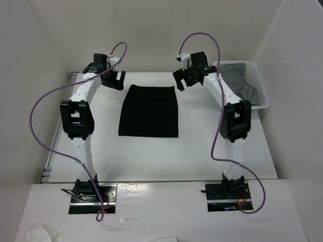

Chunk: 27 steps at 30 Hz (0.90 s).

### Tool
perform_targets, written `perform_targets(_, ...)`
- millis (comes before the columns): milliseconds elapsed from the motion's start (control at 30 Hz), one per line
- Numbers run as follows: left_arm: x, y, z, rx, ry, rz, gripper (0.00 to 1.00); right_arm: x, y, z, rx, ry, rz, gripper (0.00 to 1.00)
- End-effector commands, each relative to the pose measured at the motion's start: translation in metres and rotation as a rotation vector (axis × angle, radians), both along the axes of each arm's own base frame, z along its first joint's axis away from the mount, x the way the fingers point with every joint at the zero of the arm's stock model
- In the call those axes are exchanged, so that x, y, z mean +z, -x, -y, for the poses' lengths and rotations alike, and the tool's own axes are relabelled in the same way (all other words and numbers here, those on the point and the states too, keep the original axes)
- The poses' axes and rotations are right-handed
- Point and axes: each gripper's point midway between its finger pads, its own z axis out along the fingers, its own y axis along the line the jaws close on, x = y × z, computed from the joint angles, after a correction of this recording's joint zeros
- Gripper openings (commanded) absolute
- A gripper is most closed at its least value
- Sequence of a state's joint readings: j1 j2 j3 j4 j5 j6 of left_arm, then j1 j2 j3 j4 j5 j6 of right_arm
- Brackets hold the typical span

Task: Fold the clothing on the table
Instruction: Flatten the skirt out

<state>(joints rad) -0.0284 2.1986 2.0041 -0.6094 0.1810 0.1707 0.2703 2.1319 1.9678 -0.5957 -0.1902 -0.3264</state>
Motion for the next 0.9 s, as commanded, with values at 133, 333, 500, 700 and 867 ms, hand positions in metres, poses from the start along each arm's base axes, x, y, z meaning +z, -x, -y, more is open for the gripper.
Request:
perform_targets(133, -0.001, 0.034, 0.039, -0.050, 0.111, -0.077, 0.99, 0.028, 0.040, -0.012, 0.081, -0.048, 0.019, 0.99)
perform_targets(333, -0.024, 0.084, 0.080, -0.141, 0.114, -0.179, 0.99, -0.002, 0.073, -0.033, 0.142, -0.028, -0.097, 0.99)
perform_targets(500, -0.018, 0.104, 0.093, -0.152, 0.066, -0.132, 0.99, -0.010, 0.106, -0.034, 0.181, 0.016, -0.118, 0.99)
perform_targets(700, -0.027, 0.108, 0.117, -0.123, 0.029, -0.102, 0.99, -0.009, 0.116, -0.024, 0.167, 0.048, -0.122, 0.99)
perform_targets(867, -0.046, 0.107, 0.131, -0.016, -0.015, -0.087, 0.99, -0.007, 0.123, -0.019, 0.160, 0.054, -0.120, 0.99)
